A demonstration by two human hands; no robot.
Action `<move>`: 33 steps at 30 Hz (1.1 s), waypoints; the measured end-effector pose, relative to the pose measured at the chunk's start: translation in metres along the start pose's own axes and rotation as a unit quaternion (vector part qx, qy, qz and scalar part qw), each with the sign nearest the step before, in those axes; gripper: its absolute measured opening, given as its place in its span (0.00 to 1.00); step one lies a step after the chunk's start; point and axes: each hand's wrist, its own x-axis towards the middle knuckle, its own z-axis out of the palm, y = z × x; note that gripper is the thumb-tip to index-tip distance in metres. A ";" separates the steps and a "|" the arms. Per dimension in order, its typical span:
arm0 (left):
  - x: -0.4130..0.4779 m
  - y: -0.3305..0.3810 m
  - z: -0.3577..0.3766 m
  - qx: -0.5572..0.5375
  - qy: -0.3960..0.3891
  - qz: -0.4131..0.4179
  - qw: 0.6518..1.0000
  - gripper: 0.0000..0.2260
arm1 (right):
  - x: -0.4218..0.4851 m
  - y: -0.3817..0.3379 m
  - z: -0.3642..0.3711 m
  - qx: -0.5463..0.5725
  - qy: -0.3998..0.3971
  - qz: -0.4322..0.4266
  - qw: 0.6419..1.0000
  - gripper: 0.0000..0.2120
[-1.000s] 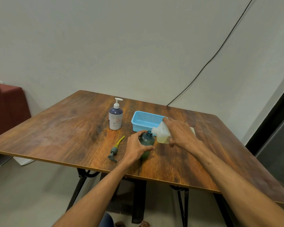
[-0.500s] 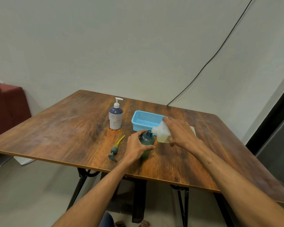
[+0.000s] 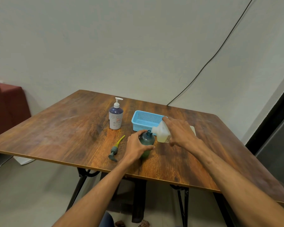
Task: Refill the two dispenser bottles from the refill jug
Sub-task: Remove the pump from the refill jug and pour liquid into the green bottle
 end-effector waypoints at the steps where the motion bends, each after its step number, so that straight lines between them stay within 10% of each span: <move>1: 0.000 0.000 0.000 0.002 -0.001 -0.001 1.000 0.38 | 0.000 0.000 0.000 0.001 0.000 0.000 1.000 0.40; 33: -0.002 0.006 -0.001 -0.004 -0.006 -0.002 1.000 0.38 | -0.002 0.001 -0.002 -0.007 0.001 0.001 1.000 0.40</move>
